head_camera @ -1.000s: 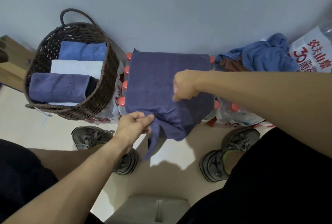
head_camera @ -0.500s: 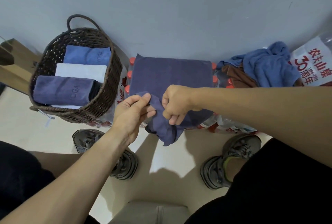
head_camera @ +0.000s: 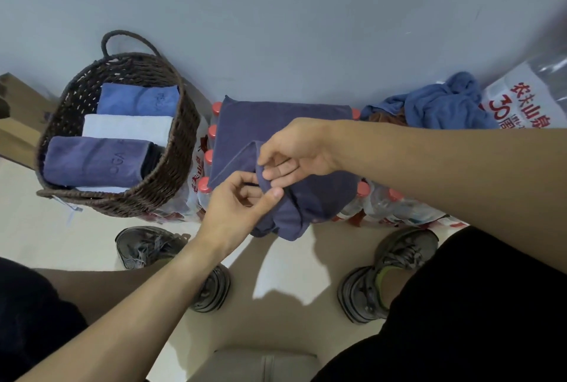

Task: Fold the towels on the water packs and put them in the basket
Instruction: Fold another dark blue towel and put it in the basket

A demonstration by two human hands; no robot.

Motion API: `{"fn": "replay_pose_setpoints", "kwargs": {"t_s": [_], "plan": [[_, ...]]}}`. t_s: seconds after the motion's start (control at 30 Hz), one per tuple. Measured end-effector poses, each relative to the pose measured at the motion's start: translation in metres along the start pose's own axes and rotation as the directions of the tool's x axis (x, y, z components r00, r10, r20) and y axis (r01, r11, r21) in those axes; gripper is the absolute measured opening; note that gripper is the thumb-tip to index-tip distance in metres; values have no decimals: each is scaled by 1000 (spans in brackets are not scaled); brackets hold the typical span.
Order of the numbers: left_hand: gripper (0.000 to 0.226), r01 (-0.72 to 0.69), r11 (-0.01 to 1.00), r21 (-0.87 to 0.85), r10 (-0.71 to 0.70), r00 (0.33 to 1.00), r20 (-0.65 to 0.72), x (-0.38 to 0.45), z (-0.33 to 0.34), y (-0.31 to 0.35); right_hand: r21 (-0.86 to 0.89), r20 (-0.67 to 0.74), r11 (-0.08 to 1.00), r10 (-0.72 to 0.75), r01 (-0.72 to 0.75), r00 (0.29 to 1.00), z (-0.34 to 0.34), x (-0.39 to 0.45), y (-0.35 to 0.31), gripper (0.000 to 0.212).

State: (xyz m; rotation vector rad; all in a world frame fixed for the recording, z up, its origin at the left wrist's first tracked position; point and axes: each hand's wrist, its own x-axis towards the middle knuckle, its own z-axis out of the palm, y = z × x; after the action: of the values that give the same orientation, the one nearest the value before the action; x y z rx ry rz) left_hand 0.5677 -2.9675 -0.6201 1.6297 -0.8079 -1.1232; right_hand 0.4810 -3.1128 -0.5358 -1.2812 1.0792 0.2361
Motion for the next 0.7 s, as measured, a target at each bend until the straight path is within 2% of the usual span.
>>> {"fn": "replay_pose_setpoints", "kwargs": {"t_s": [0.03,0.1,0.2,0.37,0.5,0.53,0.6,0.7], "plan": [[36,-23,1000,13,23,999,-46,0,2,0,44,4,999,-11,11,1000,1,0,0,11],[27,-27,1000,9,28,996,-85,3,2,1,14,-17,997,-73,74,997,3,2,2,3],[21,62,994,-86,-69,995,-74,9,-5,3,-106,17,986,-125,126,992,1,4,12,15],[13,138,914,-381,-186,978,-94,14,-13,12,-279,117,959,-27,59,993,2,7,39,24],[15,127,867,-481,-207,971,-116,15,-16,20,-312,140,950,34,12,990,4,7,50,20],[19,127,892,-434,-216,963,-160,15,-18,21,-323,157,946,44,9,987,2,6,49,14],[26,172,964,-203,-218,948,-231,16,-24,23,-334,179,942,41,21,983,-4,2,43,10],[32,286,942,177,-253,949,-188,21,-32,26,-362,203,930,5,70,979,-16,-5,30,20]]}}
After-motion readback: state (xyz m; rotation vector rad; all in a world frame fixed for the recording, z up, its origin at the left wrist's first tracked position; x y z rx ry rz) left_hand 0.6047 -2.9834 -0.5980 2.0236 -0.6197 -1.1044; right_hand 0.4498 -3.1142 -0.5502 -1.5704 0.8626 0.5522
